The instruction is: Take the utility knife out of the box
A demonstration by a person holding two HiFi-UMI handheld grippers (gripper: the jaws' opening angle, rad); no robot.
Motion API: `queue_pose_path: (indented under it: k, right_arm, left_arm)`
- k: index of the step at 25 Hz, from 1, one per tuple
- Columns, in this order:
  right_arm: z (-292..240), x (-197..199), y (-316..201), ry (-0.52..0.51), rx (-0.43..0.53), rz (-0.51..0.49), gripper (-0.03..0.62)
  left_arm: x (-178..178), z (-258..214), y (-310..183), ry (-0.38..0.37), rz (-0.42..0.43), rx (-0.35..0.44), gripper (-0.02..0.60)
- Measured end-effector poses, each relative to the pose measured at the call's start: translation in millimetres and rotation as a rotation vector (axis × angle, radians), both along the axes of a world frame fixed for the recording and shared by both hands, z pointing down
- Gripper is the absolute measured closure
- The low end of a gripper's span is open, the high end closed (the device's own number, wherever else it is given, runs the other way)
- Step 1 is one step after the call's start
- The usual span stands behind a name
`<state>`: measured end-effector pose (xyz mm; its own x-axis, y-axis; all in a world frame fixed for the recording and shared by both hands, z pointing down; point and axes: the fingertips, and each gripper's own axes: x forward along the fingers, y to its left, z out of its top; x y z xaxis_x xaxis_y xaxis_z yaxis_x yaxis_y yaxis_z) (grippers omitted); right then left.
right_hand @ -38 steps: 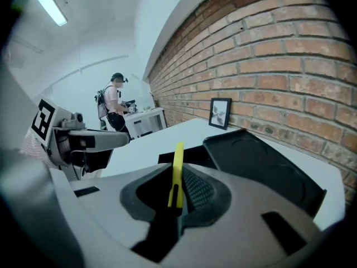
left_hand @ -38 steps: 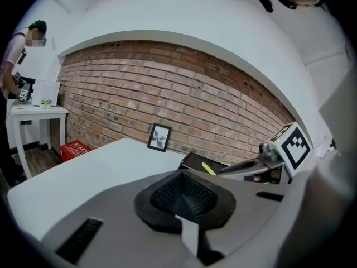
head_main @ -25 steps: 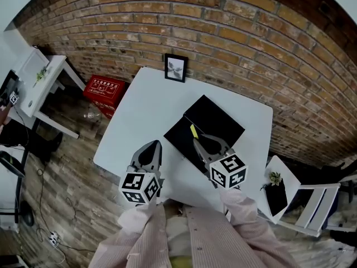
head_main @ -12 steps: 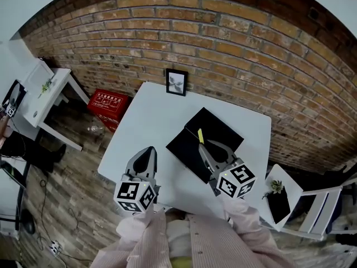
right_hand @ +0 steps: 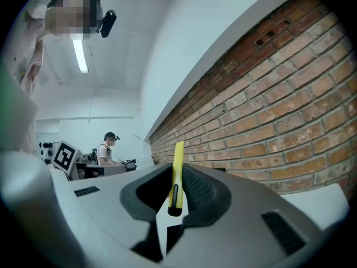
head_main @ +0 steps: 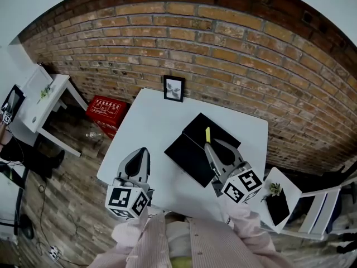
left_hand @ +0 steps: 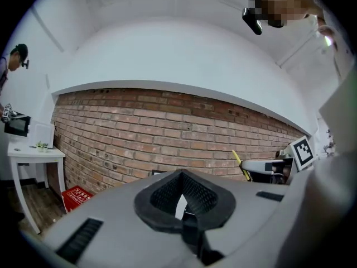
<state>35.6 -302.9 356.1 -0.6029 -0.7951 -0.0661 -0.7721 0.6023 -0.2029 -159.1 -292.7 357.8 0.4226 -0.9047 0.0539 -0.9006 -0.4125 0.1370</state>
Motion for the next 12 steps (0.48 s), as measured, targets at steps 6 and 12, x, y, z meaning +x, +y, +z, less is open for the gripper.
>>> queue_pose_path:
  k: [6,12]
  right_arm:
    - [-20,6,6,0.009,0.076,0.042,0.536]
    - [-23,7,7,0.024,0.091,0.063,0.536]
  left_arm:
    - [-11,-5,6,0.0,-0.024,0.02,0.589]
    - [-19,-8,7,0.002,-0.044,0.027,0.589]
